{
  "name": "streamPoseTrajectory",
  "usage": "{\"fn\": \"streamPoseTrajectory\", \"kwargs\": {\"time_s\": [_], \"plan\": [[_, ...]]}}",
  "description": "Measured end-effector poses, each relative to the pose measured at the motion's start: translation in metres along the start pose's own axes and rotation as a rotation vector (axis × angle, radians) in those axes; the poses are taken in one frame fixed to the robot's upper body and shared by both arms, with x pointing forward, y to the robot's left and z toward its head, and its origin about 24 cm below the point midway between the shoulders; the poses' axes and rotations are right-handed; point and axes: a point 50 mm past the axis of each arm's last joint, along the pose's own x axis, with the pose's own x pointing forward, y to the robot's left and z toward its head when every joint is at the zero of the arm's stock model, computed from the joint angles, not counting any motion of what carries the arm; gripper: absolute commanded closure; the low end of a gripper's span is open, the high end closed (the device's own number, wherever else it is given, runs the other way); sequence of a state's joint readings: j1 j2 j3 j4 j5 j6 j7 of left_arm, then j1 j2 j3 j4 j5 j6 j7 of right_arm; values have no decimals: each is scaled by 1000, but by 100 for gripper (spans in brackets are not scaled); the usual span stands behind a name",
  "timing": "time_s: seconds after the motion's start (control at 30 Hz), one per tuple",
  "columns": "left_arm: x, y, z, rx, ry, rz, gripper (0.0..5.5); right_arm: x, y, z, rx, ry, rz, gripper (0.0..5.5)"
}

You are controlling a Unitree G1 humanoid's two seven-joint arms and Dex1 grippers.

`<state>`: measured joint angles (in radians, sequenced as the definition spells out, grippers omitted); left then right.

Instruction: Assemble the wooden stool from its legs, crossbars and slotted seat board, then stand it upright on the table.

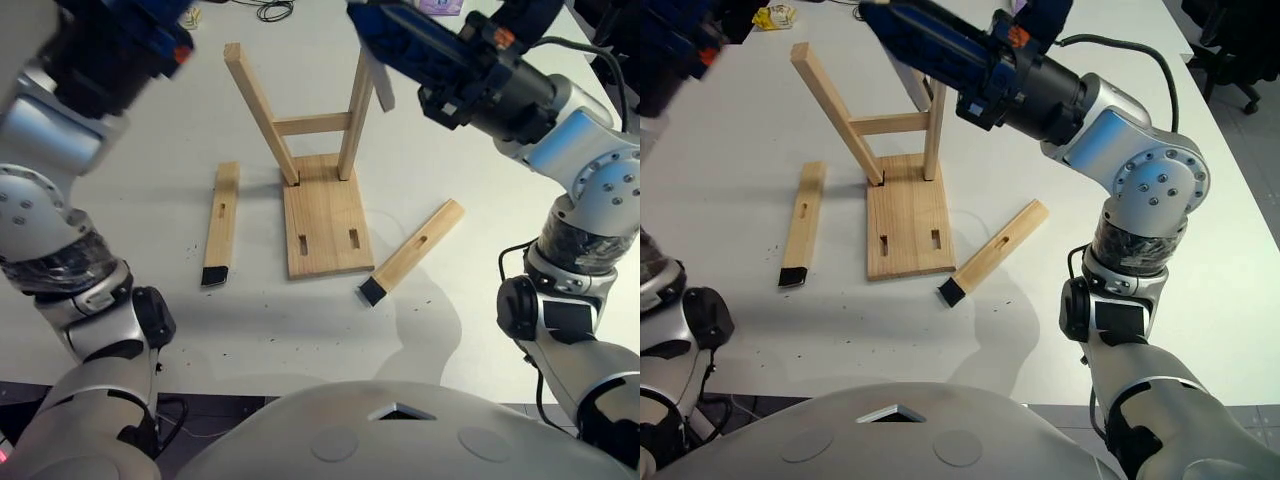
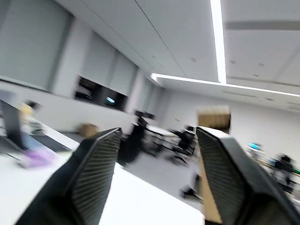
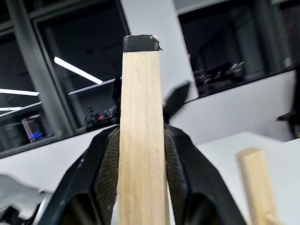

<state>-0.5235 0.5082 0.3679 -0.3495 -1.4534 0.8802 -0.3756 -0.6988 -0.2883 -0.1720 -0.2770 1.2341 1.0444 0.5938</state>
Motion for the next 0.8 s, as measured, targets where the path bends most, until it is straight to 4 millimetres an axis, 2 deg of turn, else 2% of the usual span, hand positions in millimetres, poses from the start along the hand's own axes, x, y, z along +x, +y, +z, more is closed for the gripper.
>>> {"fn": "streamPoseTrajectory", "kwargs": {"time_s": [0.07, 0.17, 0.33, 0.63, 0.8], "plan": [[-1, -4, -19, -13, 64, -29, 199, -1, -1, 0, 4, 66, 48, 419], [-7, -4, -30, -18, 92, -51, 199, -1, 0, 8, -14, 112, 104, 419], [-7, -9, -32, -11, 93, -132, 199, 3, -1, 10, -21, 175, 173, 419], [-9, -17, -38, -40, 101, -211, 199, -12, -21, 9, -77, 235, 169, 419], [-11, -14, -37, -57, 100, -203, 199, -14, -24, 6, -126, 285, 199, 419]]}}
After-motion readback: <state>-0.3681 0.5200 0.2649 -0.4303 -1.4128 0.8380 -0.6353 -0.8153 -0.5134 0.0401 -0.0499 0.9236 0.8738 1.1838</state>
